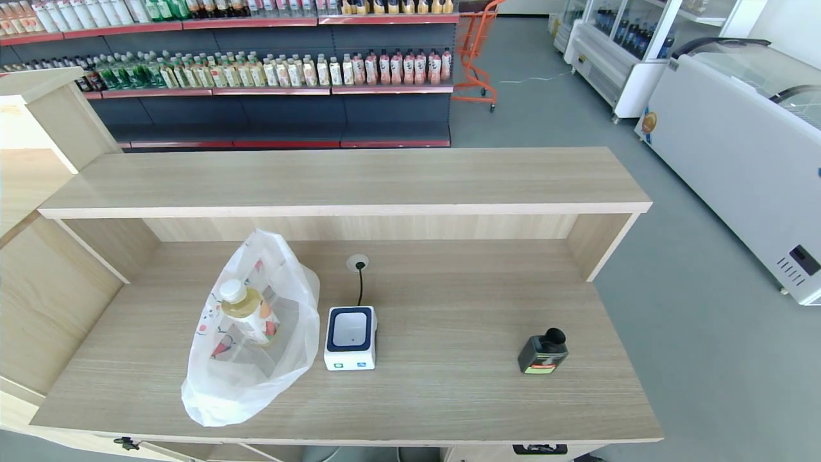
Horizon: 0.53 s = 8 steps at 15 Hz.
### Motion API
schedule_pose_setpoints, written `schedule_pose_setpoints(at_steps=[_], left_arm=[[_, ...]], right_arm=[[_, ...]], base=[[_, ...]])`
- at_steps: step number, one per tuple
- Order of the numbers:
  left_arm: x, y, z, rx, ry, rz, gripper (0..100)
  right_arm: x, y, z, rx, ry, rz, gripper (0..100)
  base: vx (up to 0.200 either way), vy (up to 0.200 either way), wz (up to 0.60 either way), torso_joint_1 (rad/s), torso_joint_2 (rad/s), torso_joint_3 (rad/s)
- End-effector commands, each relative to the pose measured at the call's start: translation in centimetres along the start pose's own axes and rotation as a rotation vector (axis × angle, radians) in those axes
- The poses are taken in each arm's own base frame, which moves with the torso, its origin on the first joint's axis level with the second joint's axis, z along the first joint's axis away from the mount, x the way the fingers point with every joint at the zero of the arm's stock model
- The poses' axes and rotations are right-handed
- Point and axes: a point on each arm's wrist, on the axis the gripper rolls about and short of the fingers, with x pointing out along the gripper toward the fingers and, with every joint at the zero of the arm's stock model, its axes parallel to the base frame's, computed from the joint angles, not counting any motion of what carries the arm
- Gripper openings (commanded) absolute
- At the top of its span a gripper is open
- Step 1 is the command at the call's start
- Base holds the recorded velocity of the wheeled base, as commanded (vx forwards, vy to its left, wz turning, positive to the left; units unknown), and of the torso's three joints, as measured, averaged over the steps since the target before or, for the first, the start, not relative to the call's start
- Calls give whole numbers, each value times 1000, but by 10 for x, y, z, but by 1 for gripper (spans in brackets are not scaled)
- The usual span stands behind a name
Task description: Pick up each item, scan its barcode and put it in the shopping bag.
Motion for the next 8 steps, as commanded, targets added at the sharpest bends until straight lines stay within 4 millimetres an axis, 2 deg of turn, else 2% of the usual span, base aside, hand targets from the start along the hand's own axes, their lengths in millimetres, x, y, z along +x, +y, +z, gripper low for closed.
schedule_pose_setpoints(at_steps=[1, 3, 4, 5, 6, 8], left_arm=[[0, 0, 0, -1, -1, 0, 100], [0, 0, 0, -1, -1, -1, 100], [0, 0, 0, -1, -1, -1, 100], [0, 0, 0, -1, -1, -1, 100], [0, 0, 0, -1, -1, -1, 100], [0, 0, 0, -1, -1, -1, 100]], right_arm=[[86, -3, 88, 3, 312, -33, 100], [135, -9, 81, -91, 518, -55, 100], [164, -18, 59, -216, 693, -44, 100], [179, -25, 47, -310, 785, -23, 100], [199, -30, 35, -400, 848, 10, 100], [231, -32, 13, -479, 826, 48, 100]], base=[[0, 0, 0, 0, 0, 0], [0, 0, 0, 0, 0, 0], [0, 0, 0, 0, 0, 0], [0, 0, 0, 0, 0, 0], [0, 0, 0, 0, 0, 0], [0, 0, 0, 0, 0, 0]])
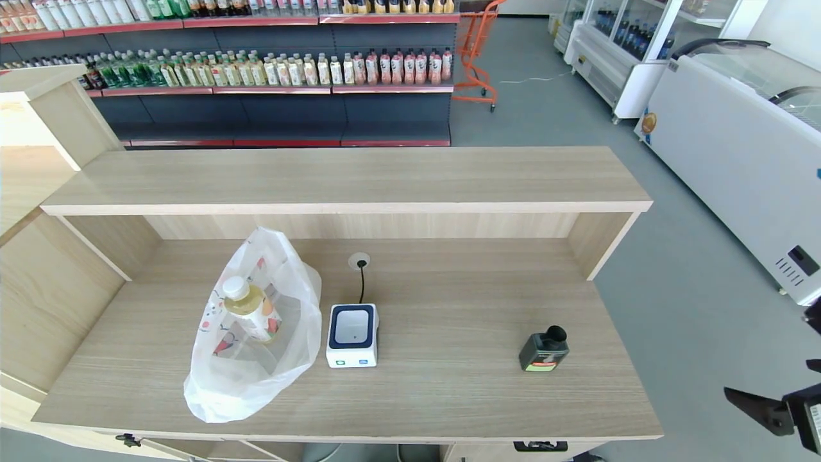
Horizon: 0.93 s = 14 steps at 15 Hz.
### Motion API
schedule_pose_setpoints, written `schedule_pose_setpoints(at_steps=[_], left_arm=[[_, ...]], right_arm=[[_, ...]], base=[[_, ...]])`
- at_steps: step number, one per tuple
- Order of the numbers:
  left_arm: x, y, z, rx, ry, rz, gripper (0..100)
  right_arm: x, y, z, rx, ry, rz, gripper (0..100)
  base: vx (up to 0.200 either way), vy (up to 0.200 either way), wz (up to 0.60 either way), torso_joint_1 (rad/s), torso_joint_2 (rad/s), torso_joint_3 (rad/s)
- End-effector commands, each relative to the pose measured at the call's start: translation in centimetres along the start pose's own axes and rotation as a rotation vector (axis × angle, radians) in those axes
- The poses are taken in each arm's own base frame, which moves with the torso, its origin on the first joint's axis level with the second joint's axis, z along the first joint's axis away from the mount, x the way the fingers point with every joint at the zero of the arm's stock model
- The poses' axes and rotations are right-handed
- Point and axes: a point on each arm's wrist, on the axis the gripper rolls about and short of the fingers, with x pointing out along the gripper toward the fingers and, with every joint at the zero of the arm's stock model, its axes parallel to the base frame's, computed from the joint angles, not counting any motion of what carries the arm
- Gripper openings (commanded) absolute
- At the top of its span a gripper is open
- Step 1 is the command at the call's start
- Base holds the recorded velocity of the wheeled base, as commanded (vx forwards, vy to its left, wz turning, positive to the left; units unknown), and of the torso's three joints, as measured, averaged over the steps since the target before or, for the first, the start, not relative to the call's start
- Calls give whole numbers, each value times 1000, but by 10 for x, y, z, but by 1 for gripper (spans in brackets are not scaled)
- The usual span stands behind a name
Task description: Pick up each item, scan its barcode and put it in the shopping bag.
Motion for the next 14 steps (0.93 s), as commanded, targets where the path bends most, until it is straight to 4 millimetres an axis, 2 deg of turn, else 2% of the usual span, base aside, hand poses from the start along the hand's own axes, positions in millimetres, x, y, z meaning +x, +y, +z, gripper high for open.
schedule_pose_setpoints(at_steps=[1, 5, 8, 9, 12, 14], left_arm=[[0, 0, 0, -1, -1, -1, 100], [0, 0, 0, -1, -1, -1, 100], [0, 0, 0, -1, -1, 1, 100], [0, 0, 0, -1, -1, -1, 100], [0, 0, 0, -1, -1, -1, 100], [0, 0, 0, -1, -1, 1, 100]], right_arm=[[105, -1, 3, -220, 195, 75, 100], [148, 21, -4, -329, 138, 360, 100], [165, 34, -6, -421, 118, 420, 100], [179, 45, -4, -440, 58, 468, 100], [204, 70, 8, -485, -46, 546, 100], [216, 79, 14, -503, -80, 570, 100]], base=[[0, 0, 0, 0, 0, 0], [0, 0, 0, 0, 0, 0], [0, 0, 0, 0, 0, 0], [0, 0, 0, 0, 0, 0], [0, 0, 0, 0, 0, 0], [0, 0, 0, 0, 0, 0]])
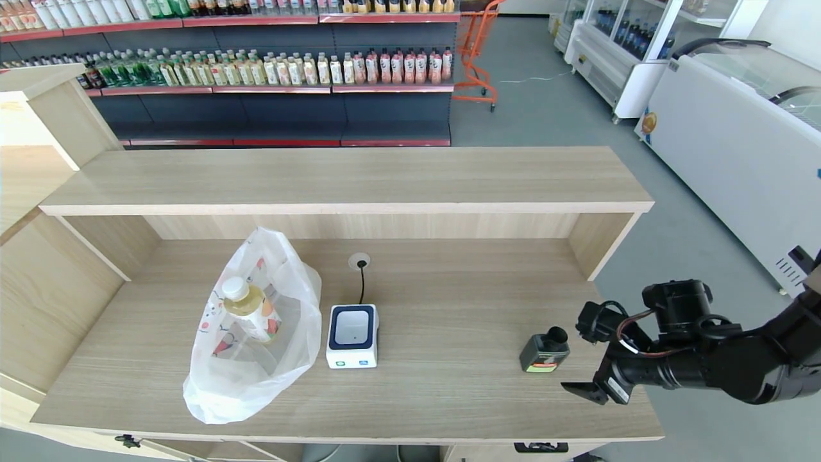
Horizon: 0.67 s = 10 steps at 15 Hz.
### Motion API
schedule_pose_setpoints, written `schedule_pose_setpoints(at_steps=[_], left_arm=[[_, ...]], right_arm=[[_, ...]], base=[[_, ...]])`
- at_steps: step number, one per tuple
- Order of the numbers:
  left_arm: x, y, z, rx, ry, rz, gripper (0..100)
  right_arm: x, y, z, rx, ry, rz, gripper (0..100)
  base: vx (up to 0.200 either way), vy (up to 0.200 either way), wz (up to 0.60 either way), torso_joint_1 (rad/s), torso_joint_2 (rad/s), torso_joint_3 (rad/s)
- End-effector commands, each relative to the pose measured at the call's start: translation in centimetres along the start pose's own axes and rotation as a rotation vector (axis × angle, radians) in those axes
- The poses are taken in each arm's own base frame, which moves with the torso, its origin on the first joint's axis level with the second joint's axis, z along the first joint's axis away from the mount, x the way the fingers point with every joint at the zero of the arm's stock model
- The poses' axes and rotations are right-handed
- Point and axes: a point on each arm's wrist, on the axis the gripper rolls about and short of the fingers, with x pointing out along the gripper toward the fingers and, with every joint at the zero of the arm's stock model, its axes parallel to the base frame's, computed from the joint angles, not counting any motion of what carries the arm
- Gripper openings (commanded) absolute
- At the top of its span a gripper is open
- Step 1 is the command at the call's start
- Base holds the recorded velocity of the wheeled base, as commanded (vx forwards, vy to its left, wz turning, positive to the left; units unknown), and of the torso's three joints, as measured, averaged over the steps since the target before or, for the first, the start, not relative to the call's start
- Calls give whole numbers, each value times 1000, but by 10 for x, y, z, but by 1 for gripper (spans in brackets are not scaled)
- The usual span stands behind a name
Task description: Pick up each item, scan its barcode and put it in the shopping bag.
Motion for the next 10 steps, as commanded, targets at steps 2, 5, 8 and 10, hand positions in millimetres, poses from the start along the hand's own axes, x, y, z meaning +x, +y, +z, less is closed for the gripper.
schedule_pose_setpoints(at_steps=[2, 5, 8, 10], left_arm=[[0, 0, 0, -1, -1, 1, 100], [0, 0, 0, -1, -1, 0, 100], [0, 0, 0, -1, -1, 0, 100], [0, 0, 0, -1, -1, 1, 100]], right_arm=[[28, 3, 0, -28, 5, 43, 100], [34, 4, -4, -44, 10, 51, 100], [41, 2, -4, -44, 7, 52, 0], [46, 1, -1, -49, -2, 53, 0]], base=[[0, 0, 0, 0, 0, 0], [0, 0, 0, 0, 0, 0], [0, 0, 0, 0, 0, 0], [0, 0, 0, 0, 0, 0]])
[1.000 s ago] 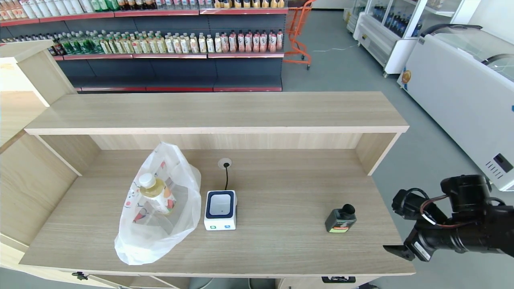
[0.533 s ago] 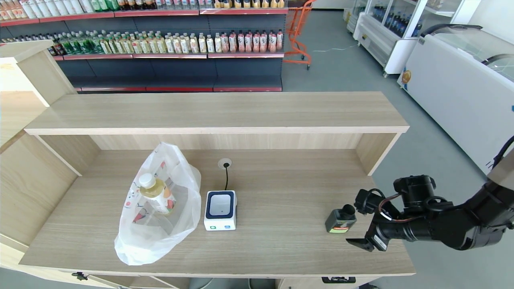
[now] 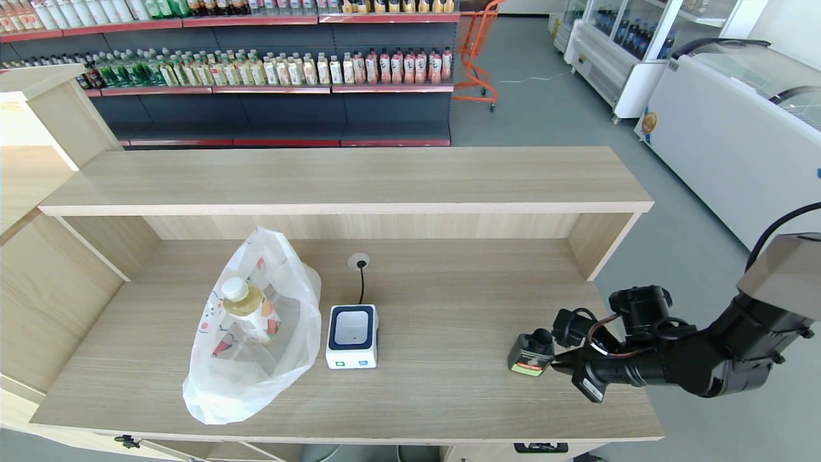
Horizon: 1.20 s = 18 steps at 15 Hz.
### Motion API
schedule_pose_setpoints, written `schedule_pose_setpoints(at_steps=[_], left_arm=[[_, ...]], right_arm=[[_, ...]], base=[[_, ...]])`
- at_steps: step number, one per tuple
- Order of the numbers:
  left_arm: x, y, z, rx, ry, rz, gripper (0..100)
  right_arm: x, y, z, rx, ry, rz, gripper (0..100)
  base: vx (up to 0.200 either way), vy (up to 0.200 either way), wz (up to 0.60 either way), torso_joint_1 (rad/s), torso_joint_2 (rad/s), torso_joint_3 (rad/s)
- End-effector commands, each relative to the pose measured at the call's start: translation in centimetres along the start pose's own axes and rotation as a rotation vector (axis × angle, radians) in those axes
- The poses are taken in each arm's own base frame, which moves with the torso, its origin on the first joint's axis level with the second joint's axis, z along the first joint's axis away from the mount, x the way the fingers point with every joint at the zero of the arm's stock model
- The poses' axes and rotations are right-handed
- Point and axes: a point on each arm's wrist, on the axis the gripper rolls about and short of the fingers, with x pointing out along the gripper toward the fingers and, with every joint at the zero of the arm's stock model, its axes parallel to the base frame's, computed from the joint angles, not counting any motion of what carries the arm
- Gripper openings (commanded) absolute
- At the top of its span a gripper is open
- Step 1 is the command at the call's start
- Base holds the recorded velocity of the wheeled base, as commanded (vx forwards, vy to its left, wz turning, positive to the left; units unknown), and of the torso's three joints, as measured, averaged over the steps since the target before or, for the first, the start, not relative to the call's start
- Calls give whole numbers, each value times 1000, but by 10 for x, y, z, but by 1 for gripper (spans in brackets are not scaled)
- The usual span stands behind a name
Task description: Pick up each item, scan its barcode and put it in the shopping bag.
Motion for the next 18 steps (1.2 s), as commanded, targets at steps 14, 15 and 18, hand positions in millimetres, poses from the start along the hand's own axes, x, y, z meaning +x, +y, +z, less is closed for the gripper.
schedule_pose_setpoints(at_steps=[14, 15, 18], left_arm=[[0, 0, 0, -1, -1, -1, 100], [0, 0, 0, -1, -1, -1, 100], [0, 0, 0, -1, -1, -1, 100]], right_arm=[[24, -4, 35, -24, -94, 2, 100], [33, -2, 38, -32, -98, 12, 100], [55, 2, 45, -58, -114, 31, 0]], base=[[0, 0, 0, 0, 0, 0], [0, 0, 0, 0, 0, 0], [0, 0, 0, 0, 0, 0]])
